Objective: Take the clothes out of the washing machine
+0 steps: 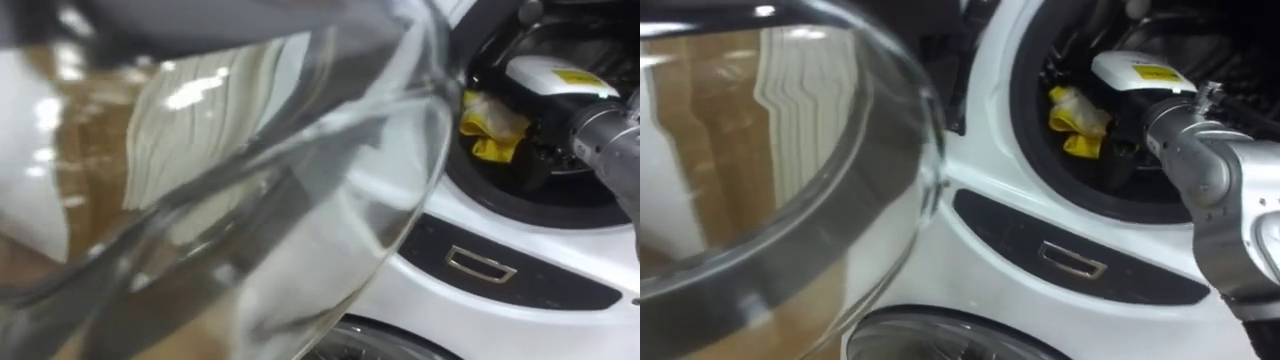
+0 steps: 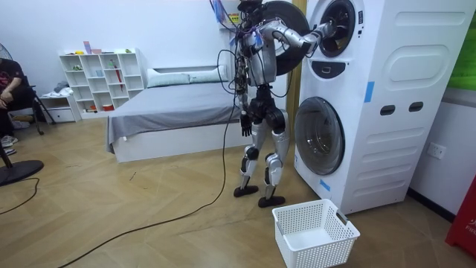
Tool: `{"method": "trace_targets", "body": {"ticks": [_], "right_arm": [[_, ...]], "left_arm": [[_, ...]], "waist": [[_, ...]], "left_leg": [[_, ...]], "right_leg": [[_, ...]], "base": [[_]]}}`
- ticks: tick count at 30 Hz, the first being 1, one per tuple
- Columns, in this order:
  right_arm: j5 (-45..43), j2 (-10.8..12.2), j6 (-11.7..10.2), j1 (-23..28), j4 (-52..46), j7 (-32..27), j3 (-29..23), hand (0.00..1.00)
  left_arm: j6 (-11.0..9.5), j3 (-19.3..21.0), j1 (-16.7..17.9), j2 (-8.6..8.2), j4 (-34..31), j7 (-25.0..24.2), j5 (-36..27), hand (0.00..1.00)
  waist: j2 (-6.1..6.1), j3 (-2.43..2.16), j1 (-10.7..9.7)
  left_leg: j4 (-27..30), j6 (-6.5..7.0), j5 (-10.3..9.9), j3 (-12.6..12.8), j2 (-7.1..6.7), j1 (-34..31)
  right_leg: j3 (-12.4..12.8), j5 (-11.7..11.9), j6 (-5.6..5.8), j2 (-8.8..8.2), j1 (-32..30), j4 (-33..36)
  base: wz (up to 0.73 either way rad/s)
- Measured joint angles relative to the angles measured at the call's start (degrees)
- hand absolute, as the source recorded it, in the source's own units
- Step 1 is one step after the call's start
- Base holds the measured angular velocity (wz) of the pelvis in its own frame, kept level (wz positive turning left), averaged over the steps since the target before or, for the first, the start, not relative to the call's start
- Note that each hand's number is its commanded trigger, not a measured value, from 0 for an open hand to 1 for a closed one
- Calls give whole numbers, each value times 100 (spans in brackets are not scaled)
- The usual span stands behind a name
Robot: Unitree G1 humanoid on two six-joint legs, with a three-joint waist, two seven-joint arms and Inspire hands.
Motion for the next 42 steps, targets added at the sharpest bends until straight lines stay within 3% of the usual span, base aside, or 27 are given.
{"method": "trace_targets", "body": {"ticks": [5, 9, 25, 28, 33, 38, 42], "right_arm": [[6, -23, -27, 2, -41, 231, 89, 100], [20, -218, -27, 1, -155, 261, 71, 100], [470, -269, -176, 1, -459, 124, 96, 100], [464, -269, -229, 2, -734, 122, 91, 100], [778, -270, -499, 178, -1736, -72, 30, 100], [904, -256, -596, 533, -2712, -315, -130, 100], [1207, -218, -825, 915, -3436, -506, -255, 100]], "left_arm": [[-55, -88, 10, 95, 3, -50, -17, 0], [-114, -86, 3, 113, 2, -116, -24, 0], [-332, -83, -30, 99, 3, 113, -81, 0], [-349, -68, -22, 102, 9, 108, -77, 0], [-422, -74, 4, 93, 112, 151, -108, 0], [-505, -68, 114, 77, 280, 152, -188, 0], [-516, -87, 112, 57, 471, 168, -318, 0]], "waist": [[-1, 1, -27], [-7, -4, -38], [19, -22, -230], [63, -26, -279], [219, -64, -443], [317, -43, -601], [314, -45, -721]], "left_leg": [[-18, -23, 13, 2, -8, 3], [-60, -57, 33, 11, -18, -13], [-84, -79, 45, 67, 61, -34], [-67, -80, 45, 134, 71, -51], [-60, -82, 46, 230, 74, -49], [-75, -83, 47, 346, 113, 3], [-76, -82, 46, 509, 121, 34]], "right_leg": [[17, 12, -18, -7, -12, 3], [28, -1, -50, 1, -57, -3], [68, -6, -78, 44, -78, -25], [104, 1, -90, 66, -113, -33], [180, 2, -92, 93, -141, -33], [276, 4, -95, 114, -128, -38], [422, 35, -111, 153, -126, -70]], "base": [[-1], [-2], [-1], [-9], [-7], [-11], [-17]]}}
